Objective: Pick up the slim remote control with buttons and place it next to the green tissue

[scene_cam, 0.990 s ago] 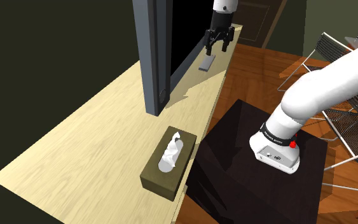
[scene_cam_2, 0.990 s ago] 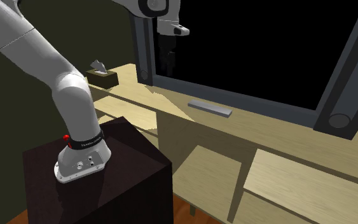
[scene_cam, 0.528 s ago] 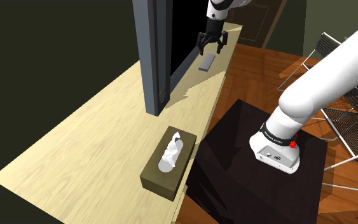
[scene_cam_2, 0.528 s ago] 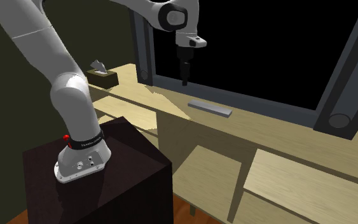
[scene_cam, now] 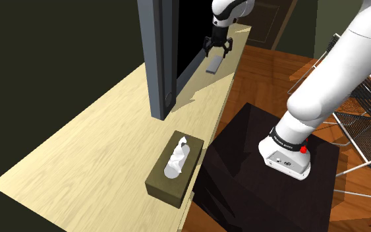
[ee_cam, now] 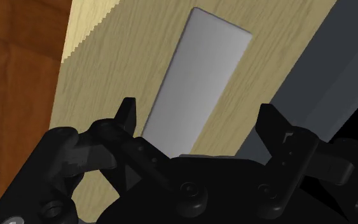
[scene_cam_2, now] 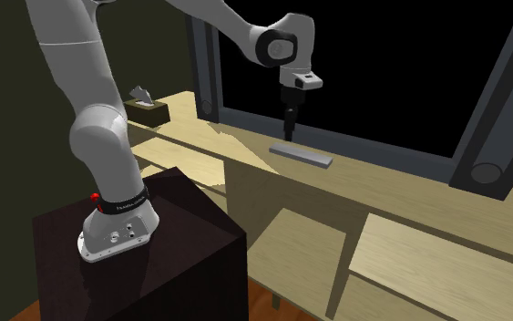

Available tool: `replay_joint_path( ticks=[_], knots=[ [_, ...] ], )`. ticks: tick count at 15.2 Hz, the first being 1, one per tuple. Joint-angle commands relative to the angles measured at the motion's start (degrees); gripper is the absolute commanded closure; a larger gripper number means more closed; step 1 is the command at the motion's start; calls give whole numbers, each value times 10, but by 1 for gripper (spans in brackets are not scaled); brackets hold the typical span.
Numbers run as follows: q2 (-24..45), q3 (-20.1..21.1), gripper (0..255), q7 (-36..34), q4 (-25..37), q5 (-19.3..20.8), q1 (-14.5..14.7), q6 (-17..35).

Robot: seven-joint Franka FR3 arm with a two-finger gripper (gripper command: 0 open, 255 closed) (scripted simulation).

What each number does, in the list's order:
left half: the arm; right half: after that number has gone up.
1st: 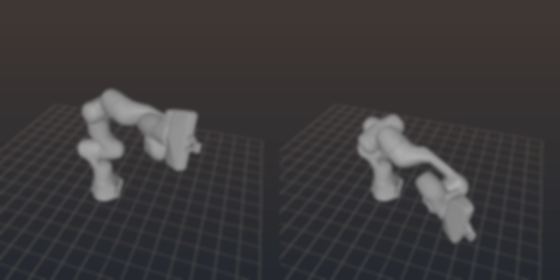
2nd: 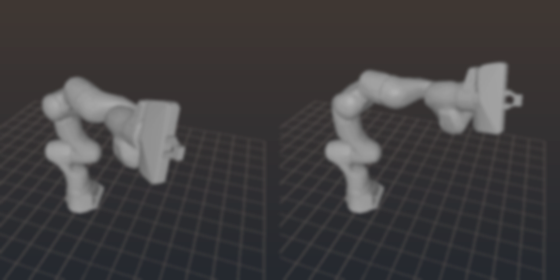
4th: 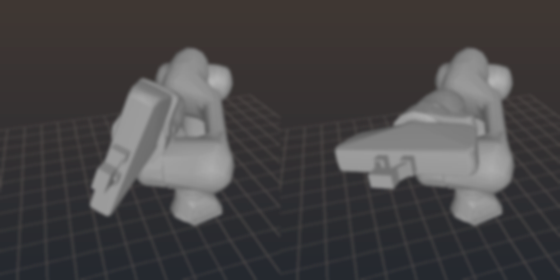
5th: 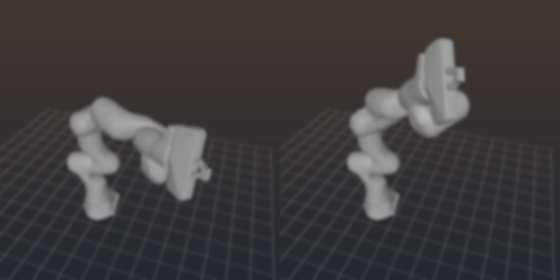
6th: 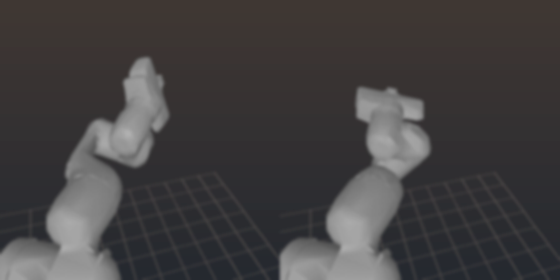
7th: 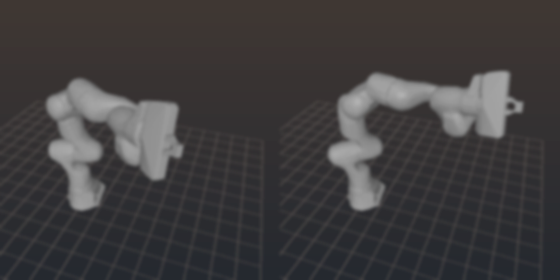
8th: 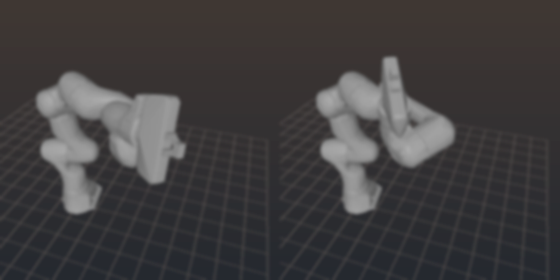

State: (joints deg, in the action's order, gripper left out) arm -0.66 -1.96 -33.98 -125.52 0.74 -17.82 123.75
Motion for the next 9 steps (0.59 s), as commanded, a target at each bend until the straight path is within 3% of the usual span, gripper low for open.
replay_joint_path(
  ticks=[1, 9],
  knots=[
    [31, -10, 0, -28, 23, 2, -10, 13],
    [82, -19, 0, -51, 22, 1, -18, 69]
  ],
)
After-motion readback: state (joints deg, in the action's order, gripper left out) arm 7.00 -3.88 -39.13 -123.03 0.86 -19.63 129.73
